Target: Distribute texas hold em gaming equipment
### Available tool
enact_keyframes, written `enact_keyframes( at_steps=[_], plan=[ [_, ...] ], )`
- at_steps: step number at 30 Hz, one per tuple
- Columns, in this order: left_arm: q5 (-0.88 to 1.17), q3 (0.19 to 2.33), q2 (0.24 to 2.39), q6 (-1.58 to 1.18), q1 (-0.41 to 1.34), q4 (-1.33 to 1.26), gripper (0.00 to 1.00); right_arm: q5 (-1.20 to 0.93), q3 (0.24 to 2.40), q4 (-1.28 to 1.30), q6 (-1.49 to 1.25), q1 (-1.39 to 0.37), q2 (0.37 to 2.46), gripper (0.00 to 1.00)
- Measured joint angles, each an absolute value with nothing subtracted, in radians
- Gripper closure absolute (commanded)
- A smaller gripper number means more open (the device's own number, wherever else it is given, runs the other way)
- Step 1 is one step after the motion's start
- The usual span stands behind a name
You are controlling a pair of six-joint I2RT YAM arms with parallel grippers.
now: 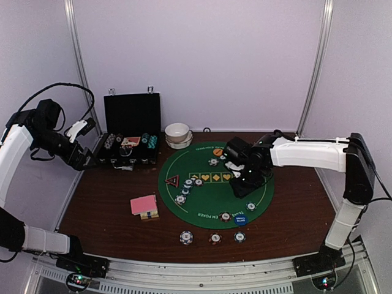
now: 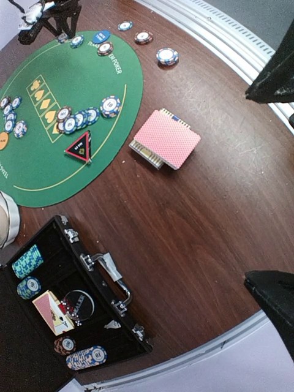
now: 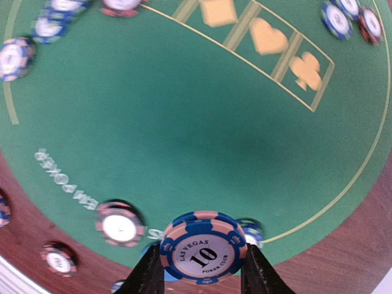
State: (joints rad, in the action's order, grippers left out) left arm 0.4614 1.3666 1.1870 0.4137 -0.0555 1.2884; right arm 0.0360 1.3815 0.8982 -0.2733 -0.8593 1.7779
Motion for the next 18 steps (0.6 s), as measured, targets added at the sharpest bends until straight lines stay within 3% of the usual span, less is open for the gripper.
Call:
enact_keyframes(
  at_steps=[8,18],
  plan=[
    [0.468,1.367,1.188,0.414,-0.056,1.289,0.02,0.099,1.147,0.870,-0.372,-0.669,1.693,1.00],
    [0.472,1.367,1.190,0.413,-0.056,1.289,0.03,0.102,1.134,0.787,-0.400,-0.630,1.723,0.99]
  ],
)
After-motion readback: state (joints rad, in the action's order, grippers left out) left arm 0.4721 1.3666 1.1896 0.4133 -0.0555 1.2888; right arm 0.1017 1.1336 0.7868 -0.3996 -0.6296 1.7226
